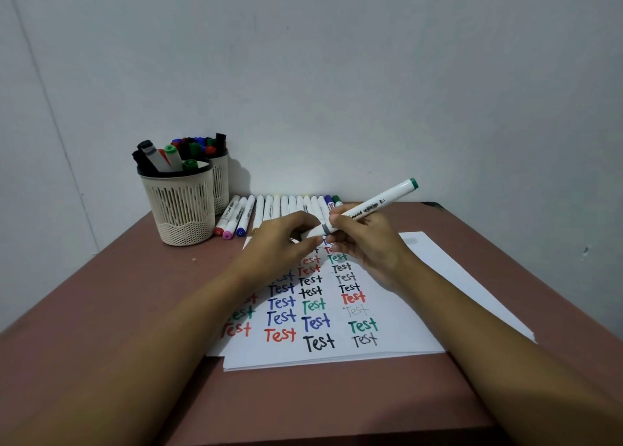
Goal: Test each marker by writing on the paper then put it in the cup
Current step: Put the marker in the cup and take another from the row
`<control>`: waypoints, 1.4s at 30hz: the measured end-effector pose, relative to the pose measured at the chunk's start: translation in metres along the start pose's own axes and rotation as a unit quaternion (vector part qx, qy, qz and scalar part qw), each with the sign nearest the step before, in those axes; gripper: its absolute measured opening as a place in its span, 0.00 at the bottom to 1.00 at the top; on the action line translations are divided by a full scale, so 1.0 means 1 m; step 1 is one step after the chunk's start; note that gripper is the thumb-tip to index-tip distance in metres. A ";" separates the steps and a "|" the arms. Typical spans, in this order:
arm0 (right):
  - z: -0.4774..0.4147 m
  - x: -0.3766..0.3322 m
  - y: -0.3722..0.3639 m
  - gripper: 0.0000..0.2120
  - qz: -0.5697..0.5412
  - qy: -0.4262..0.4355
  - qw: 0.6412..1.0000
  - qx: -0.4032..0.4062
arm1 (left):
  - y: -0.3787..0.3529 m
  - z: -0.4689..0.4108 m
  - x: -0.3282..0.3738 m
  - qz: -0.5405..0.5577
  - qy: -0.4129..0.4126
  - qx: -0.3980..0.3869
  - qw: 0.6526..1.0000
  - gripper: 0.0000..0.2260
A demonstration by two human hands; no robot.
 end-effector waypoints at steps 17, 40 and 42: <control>0.004 0.001 -0.001 0.08 -0.033 -0.053 0.998 0.003 | -0.002 0.002 0.007 -0.058 -0.052 0.039 0.996 0.09; -0.010 0.002 0.020 0.18 0.021 -0.025 0.986 0.162 | 0.023 -0.002 0.000 0.220 0.128 0.191 0.948 0.03; -0.012 0.006 0.027 0.17 0.193 0.029 0.954 0.229 | 0.031 0.000 -0.004 0.244 0.142 0.222 0.933 0.01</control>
Point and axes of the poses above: each hand's wrist, its own z-axis away from the middle knuckle, its own y-axis out of the back of the hand, x = y × z, the point moved 2 cm from there along -z, towards the middle knuckle, and after that the axes turned 13 degrees about -y, right-handed, at the moved point
